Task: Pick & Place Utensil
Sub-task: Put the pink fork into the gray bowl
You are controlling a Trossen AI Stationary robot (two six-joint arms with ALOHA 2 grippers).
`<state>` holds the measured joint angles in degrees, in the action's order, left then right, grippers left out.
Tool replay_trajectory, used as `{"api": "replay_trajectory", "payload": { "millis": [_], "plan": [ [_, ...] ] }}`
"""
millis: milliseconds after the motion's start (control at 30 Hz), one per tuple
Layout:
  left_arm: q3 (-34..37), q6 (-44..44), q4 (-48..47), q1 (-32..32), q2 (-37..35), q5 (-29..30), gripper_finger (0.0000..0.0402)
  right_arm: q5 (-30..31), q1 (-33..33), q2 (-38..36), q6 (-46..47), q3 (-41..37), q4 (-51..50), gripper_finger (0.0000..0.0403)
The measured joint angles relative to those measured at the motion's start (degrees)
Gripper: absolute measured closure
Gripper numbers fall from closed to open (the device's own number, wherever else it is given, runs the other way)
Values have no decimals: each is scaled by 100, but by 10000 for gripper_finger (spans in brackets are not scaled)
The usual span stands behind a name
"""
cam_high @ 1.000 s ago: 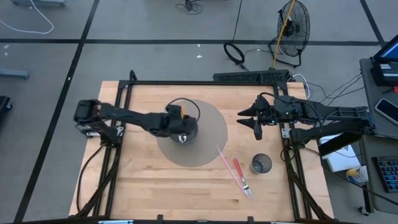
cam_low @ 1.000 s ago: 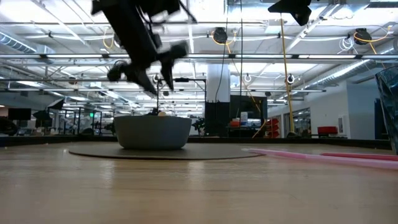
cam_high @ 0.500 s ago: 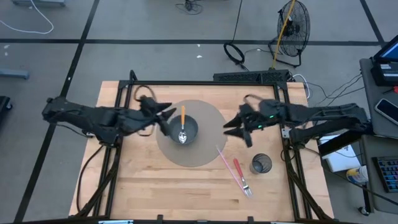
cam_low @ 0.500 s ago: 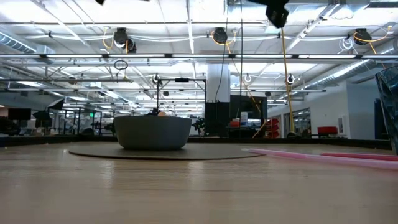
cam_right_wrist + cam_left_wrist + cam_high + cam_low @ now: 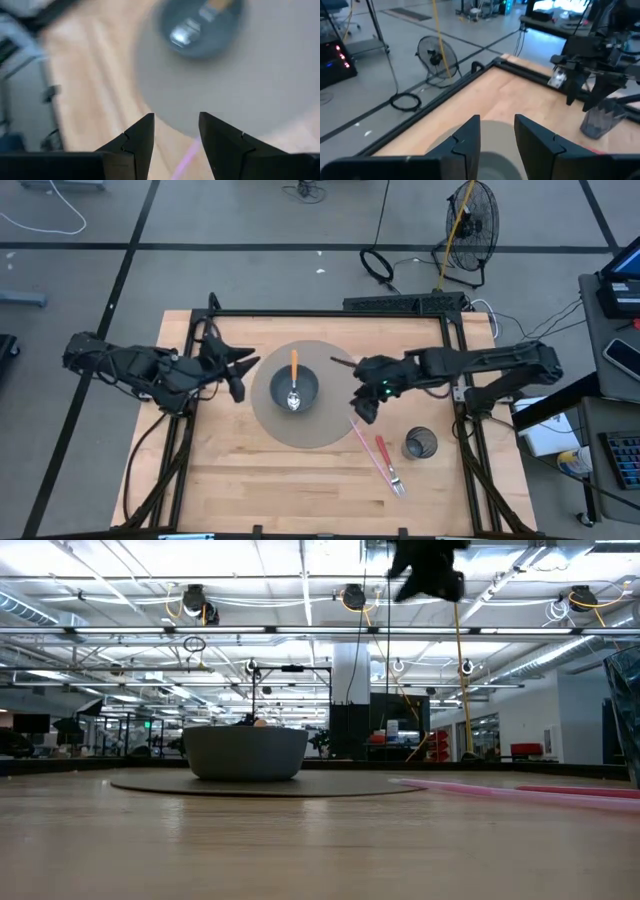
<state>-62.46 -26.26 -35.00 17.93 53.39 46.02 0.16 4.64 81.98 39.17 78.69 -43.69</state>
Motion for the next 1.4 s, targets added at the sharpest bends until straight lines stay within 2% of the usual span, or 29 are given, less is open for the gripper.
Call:
{"api": "replay_trajectory", "payload": {
  "millis": [200,367,600,800,1033,1400],
  "plan": [
    [0,-127,-400,0,24,-7,278,126,259,565,1290,12,-756,250],
    [0,-86,-629,0,-14,-29,285,-168,547,1031,1807,12,-1015,250],
    [2,-58,-726,0,-76,-80,291,-192,854,1634,1545,12,-1350,250],
    [2,-144,-726,0,-103,-116,286,-498,977,2094,1491,8,-1658,250],
    [4,-263,-720,0,-97,-199,284,-360,1049,2220,1465,-39,-1804,250],
    [4,-600,-717,0,-97,-241,284,-459,1037,2229,1191,-749,-1295,250]
  ]
}}
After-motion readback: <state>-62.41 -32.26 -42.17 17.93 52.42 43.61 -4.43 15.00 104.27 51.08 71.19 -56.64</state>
